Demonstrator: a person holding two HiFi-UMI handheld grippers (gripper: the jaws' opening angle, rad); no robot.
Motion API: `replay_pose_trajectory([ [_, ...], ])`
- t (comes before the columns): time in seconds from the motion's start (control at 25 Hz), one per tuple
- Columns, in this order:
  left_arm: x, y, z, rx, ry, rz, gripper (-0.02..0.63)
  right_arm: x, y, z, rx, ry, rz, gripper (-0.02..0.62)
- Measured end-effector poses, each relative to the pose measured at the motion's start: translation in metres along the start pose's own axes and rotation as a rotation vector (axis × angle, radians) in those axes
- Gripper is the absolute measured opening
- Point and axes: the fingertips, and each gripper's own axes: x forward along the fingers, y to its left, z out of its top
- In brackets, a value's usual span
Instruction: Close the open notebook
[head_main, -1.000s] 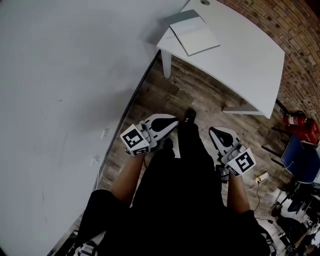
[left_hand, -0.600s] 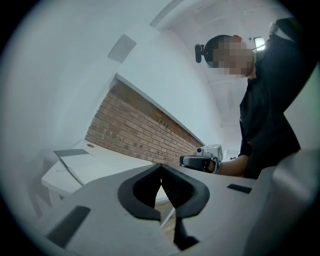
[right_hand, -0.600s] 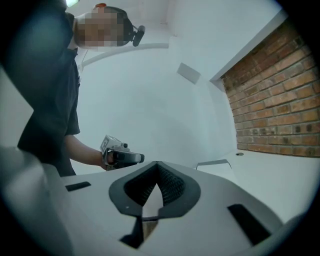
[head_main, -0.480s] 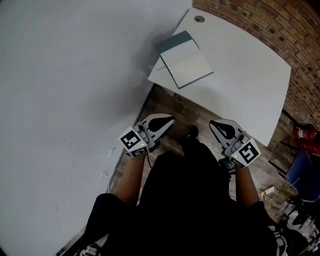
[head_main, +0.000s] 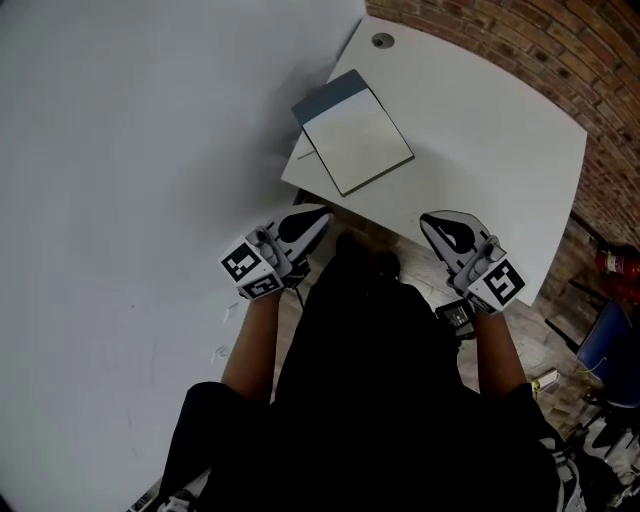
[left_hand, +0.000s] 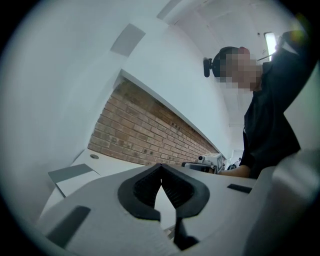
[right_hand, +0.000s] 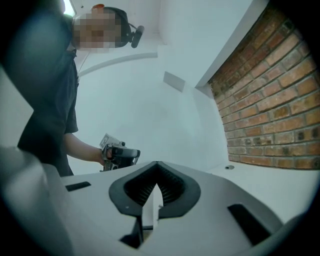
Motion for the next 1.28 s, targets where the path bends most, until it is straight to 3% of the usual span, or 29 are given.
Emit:
replay_pose_trajectory([
  [0.32, 0.008, 0.079, 0.016, -0.026, 0.051, 0.030, 0.017, 0.014, -0.047, 0.005, -0.016, 0.022, -0.100, 0.006],
  [0.56, 0.009, 0.157, 0.013, -0.130, 0.114, 0.026, 0.017, 0.053, -0.074, 0.006, -0.002, 0.051, -0.169, 0.006],
  [0.72, 0.003, 0.205, 0.007, -0.293, 0.079, 0.025, 0.020, 0.088, -0.087, 0.001, 0.031, 0.072, -0.189, 0.006],
  [0.88, -0.004, 0.253, -0.024, -0.435, 0.090, 0.055, 0.027, 0.119, -0.096, 0.005, 0.052, 0.070, -0.209, 0.006],
  [1.0, -0.007, 0.287, -0.048, -0.549, 0.111, 0.111, 0.105, 0.135, -0.103, 0.001, 0.053, 0.090, -0.227, 0.006],
  [1.28, -0.002, 0.345, -0.098, -0.832, 0.104, 0.176, 0.170, 0.156, -0.119, -0.015, 0.086, 0.144, -0.273, 0.006],
])
